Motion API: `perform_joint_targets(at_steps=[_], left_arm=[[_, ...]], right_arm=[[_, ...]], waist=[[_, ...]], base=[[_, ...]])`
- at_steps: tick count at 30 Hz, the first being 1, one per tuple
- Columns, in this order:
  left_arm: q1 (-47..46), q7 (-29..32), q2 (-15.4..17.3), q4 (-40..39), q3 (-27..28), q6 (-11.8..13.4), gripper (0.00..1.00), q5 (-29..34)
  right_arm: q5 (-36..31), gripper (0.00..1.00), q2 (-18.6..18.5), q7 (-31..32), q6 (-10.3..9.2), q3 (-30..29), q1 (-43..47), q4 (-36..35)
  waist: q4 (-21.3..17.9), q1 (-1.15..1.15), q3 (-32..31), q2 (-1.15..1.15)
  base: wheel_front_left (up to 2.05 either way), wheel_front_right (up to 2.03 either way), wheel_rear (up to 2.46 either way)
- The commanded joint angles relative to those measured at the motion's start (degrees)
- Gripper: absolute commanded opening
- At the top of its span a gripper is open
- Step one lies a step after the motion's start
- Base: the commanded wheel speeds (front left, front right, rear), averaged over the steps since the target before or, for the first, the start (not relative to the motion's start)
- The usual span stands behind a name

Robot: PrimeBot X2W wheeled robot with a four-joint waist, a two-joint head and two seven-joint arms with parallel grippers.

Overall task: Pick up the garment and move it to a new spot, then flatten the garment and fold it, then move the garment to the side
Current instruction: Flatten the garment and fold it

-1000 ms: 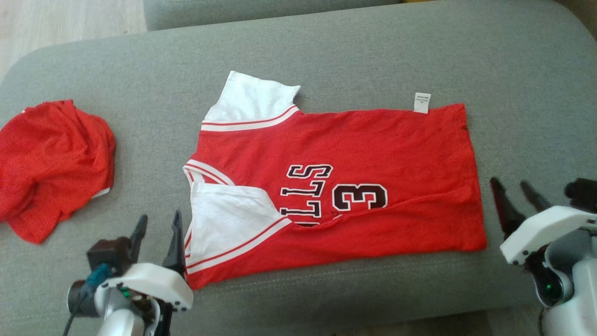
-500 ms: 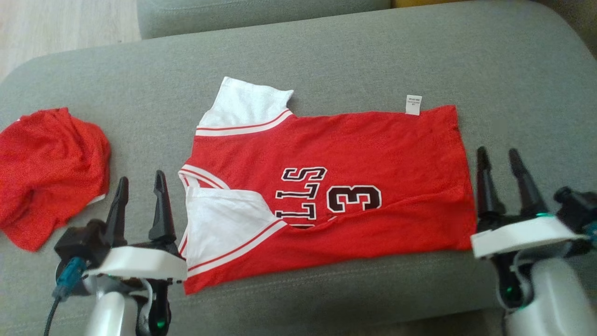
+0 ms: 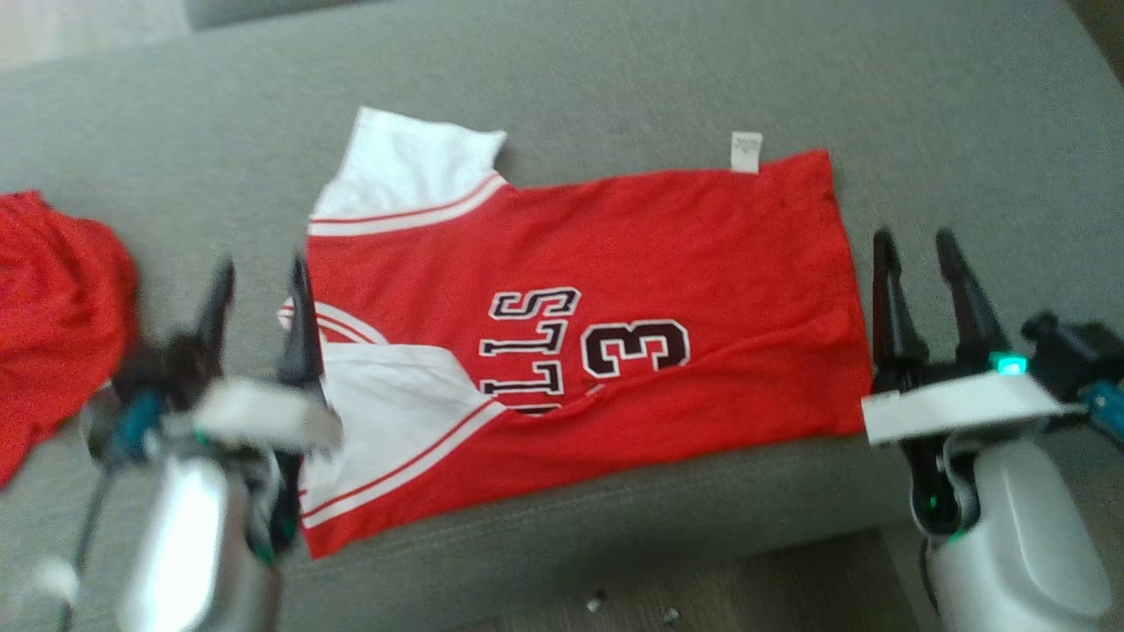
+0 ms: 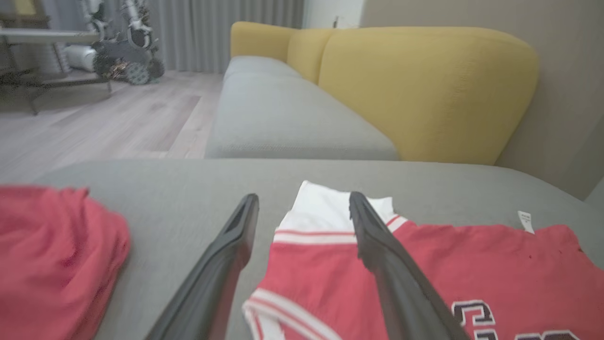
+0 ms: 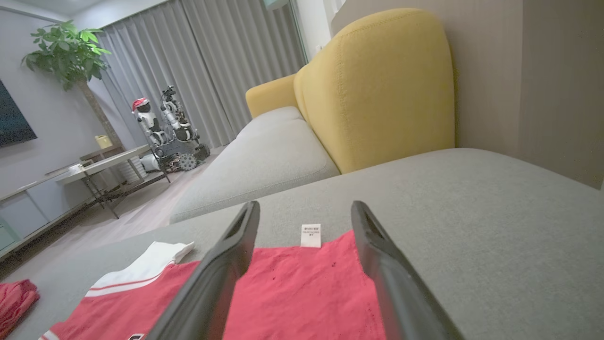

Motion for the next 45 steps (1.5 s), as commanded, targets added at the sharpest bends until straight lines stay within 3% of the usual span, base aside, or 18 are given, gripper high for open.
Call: perform_joint_targets(at_steps=[1, 4, 11, 20, 24, 27, 40, 41, 42, 43, 45], left_arm=[[-6.05, 0.19, 2.53, -1.06, 1.45, -0.68, 1.0, 0.98], [-12.55, 3.38, 5.59, 0.98, 0.89, -1.89, 1.0, 2.32], [-27.74, 16.62, 14.51, 7.01, -2.3, -7.46, 1.0, 1.71], [-41.64, 31.52, 26.06, 16.08, -12.32, -8.27, 1.0, -3.15], [-44.49, 34.04, 28.59, 18.21, -16.43, -8.28, 1.0, -5.45], [-46.07, 33.71, 30.53, 20.02, -18.91, -8.28, 1.0, -3.78], [-49.03, 31.48, 30.57, 27.06, -21.75, -8.29, 1.0, -3.9], [-49.01, 31.62, 30.34, 27.54, -22.09, -8.29, 0.88, -4.32], [-48.98, 31.81, 30.0, 27.93, -22.48, -8.29, 0.36, -4.88], [-48.93, 31.92, 29.61, 28.06, -23.08, -8.29, 0.0, -5.46], [-49.2, 31.44, 29.04, 28.03, -23.73, -8.29, 0.0, -6.63]], right_arm=[[-0.92, 1.0, 0.68, -0.77, 0.2, 0.77, -2.81, -2.67], [-1.98, 1.0, 1.92, -1.08, 0.2, -0.19, -4.56, -4.08], [-3.27, 1.0, 3.82, -1.04, 0.2, -0.29, -8.23, -6.98], [-0.5, 1.0, 4.02, -1.85, 0.2, 3.89, -12.66, -8.35], [0.35, 1.0, 4.03, -2.27, 0.2, 4.42, -13.37, -7.98], [0.89, 1.0, 4.03, -2.54, 0.2, 4.72, -13.68, -7.57], [2.42, 1.0, 4.03, -3.07, 0.2, 5.53, -13.92, -6.56], [2.35, 1.0, 4.03, -3.09, 0.2, 5.42, -13.96, -6.4], [2.24, 1.0, 4.03, -3.1, 0.2, 5.21, -14.01, -6.2], [2.08, 1.0, 4.03, -3.11, 0.2, 4.9, -14.08, -5.95], [1.4, 1.0, 4.03, -3.11, 0.2, 4.42, -14.38, -5.41]], waist=[[-2.24, 0.0, 2.74, 0.0], [-4.25, 0.0, 5.69, 0.0], [-9.19, 0.0, 12.79, 0.0], [-13.88, 0.0, 18.48, 0.0], [-14.74, 0.0, 19.26, 0.0], [-15.22, 0.0, 19.52, 0.0], [-16.69, 0.0, 20.01, 0.0], [-16.72, 0.0, 19.98, 0.0], [-16.65, 0.0, 19.95, 0.0], [-16.46, 0.0, 19.87, 0.0], [-15.79, 0.0, 19.75, 0.0]], base=[[0.0, 0.0, 0.0], [0.0, 0.0, 0.0], [0.0, 0.0, 0.0], [0.0, 0.0, 0.0], [0.0, 0.0, 0.0], [0.0, 0.0, 0.0], [0.0, 0.0, 0.0], [0.0, 0.0, 0.0], [0.0, 0.0, 0.0], [0.0, 0.0, 0.0], [0.0, 0.0, 0.0]])
